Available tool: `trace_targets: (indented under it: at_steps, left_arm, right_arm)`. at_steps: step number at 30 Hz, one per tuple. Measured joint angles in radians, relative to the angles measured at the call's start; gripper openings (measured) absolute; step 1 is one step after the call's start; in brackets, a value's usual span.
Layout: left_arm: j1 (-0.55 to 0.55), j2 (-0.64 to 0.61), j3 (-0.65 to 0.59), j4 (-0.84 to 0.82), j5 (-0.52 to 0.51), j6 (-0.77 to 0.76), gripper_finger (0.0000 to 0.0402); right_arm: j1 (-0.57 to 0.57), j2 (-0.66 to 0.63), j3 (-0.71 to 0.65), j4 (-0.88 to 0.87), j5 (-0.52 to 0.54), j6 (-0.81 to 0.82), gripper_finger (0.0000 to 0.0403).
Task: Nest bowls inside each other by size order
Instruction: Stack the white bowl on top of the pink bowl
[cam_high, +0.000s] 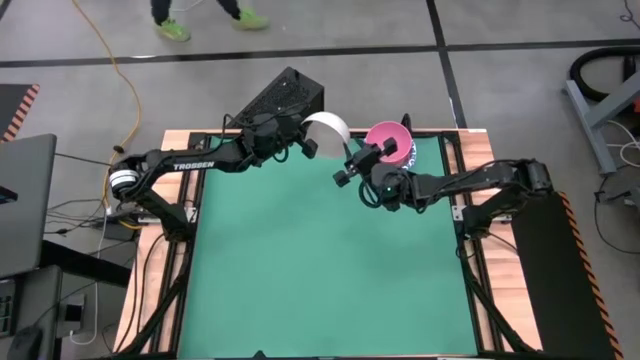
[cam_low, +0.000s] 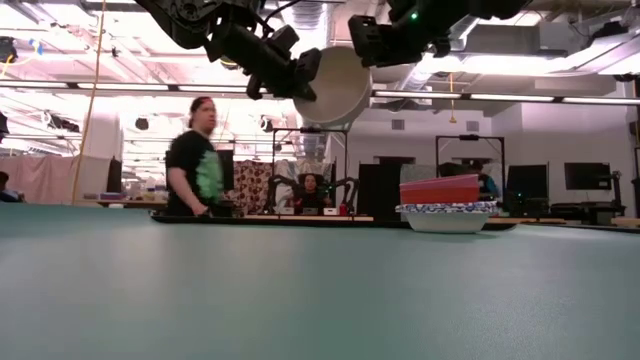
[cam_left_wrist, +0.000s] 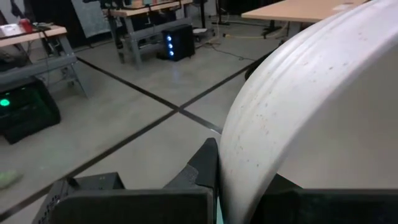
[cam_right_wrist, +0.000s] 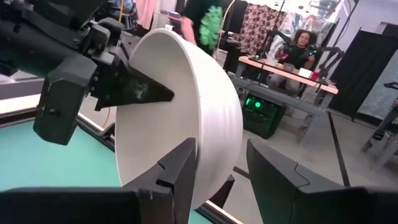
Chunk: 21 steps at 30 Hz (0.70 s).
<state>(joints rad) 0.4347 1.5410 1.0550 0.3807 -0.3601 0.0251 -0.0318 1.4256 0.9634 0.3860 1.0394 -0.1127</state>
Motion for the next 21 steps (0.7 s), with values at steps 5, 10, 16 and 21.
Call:
trace_targets:
  at_steps: [5,10,16,21]
  left_arm:
    - [0.0,0.001,0.0,0.019,0.015,0.001,0.0]
    - [-0.003,0.001,0.0,0.037,0.027,-0.01,0.0]
    - [-0.005,0.002,0.0,0.027,0.025,-0.01,0.0]
    - [-0.005,0.002,-0.001,0.023,0.019,-0.018,0.0001]
  right_arm:
    - [-0.027,0.004,0.0,0.0,-0.015,0.007,0.0164]
    - [-0.065,0.025,0.001,0.025,-0.028,-0.007,0.0164]
    - [-0.111,0.062,0.001,0.055,-0.03,-0.008,0.0159]
    - [-0.133,0.085,0.002,0.078,-0.008,-0.003,0.0087]
